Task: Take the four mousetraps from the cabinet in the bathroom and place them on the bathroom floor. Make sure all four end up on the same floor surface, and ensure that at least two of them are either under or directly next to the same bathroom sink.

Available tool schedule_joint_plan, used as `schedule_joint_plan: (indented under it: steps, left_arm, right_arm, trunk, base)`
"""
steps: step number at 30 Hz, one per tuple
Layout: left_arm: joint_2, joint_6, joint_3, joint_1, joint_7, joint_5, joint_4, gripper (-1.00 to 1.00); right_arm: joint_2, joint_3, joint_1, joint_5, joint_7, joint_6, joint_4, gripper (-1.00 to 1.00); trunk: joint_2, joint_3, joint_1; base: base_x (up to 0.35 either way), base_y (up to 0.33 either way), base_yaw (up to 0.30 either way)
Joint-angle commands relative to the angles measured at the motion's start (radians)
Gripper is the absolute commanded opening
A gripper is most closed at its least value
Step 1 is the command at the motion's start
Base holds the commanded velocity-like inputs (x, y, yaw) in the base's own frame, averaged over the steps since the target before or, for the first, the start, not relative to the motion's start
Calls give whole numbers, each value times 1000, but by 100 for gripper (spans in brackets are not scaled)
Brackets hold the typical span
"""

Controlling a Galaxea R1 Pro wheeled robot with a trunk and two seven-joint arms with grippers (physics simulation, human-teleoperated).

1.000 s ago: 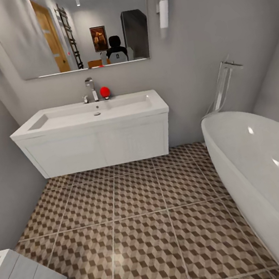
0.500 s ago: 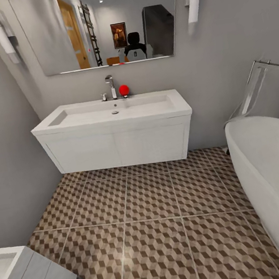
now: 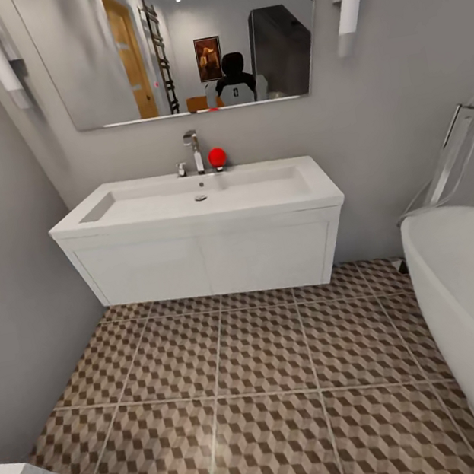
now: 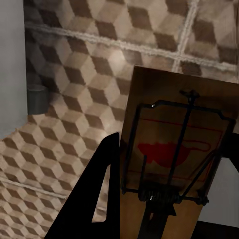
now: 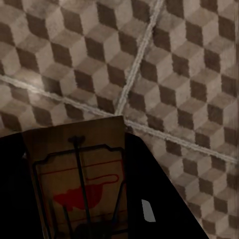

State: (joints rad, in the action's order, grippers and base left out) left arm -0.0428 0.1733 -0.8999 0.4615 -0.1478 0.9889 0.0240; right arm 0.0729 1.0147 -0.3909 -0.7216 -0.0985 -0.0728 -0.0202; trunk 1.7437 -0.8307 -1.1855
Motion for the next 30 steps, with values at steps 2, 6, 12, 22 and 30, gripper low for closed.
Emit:
schedule_joint_plan:
  steps: [2,6,12,22,30]
  left_arm:
    - [0,5,-8,0,-7,5,-1,-100]
    - [0,5,-8,0,-7,5,-1,-100]
    - [0,5,-8,0,-7,5,-1,-100]
    - [0,5,-8,0,-7,5,-1,-100]
    - [0,5,-8,0,-7,5,-1,-100]
  right_arm:
    - [0,8,0,-11,-1,-2,0,-100]
    - [-1,8,0,-10,0,-2,0,-100]
    - [-1,8,0,-10,0,-2,0,-100]
    - [-1,8,0,-10,0,-2,0,-100]
    - [1,8,0,-10,0,-2,0,-100]
  trunk:
    - [0,-1,-1]
    - [0,-1,-1]
    - [0,-1,-1]
    - [0,-1,-1]
    - [0,-1,-1]
  base:
    - [334,0,0]
    - [336,0,0]
    - [336,0,0]
    - [337,0,0]
    - [337,0,0]
